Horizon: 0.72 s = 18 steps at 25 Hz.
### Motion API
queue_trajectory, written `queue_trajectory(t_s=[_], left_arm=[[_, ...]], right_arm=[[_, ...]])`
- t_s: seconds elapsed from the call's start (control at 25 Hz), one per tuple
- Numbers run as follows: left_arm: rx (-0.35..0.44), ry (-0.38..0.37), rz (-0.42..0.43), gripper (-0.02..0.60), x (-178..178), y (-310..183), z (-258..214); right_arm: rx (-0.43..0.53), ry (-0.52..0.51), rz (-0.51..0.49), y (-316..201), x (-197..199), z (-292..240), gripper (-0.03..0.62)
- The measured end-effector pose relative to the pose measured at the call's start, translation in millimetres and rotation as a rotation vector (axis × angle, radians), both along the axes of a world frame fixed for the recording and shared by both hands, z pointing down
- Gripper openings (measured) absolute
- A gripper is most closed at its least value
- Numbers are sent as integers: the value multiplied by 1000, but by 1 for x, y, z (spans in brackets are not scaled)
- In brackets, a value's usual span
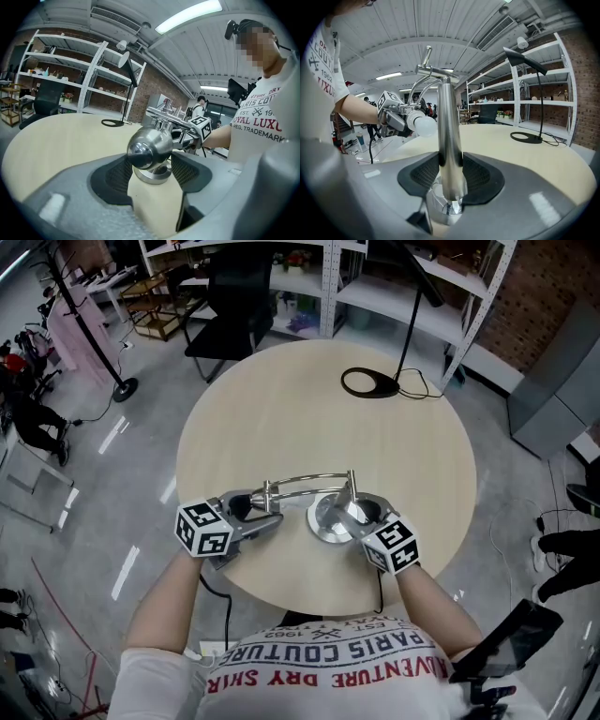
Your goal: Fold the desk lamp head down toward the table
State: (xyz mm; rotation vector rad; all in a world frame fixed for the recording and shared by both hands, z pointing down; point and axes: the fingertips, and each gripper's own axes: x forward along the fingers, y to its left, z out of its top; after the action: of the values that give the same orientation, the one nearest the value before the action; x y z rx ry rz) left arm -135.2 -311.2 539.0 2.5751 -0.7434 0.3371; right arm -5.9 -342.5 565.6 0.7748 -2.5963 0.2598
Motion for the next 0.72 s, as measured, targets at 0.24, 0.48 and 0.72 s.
queue_trajectory(t_s=[0.24, 0.48, 0.72], left_arm=[[-14, 7, 7, 259, 4, -2, 7], [-36, 31, 10, 258, 10, -6, 18], [-42, 53, 6, 259, 15, -2, 25]], right_arm=[[-2, 1, 3, -1, 0, -1, 155], [-5, 2, 4, -4, 0, 0, 155], [-4, 0, 11, 1, 2, 1, 155]])
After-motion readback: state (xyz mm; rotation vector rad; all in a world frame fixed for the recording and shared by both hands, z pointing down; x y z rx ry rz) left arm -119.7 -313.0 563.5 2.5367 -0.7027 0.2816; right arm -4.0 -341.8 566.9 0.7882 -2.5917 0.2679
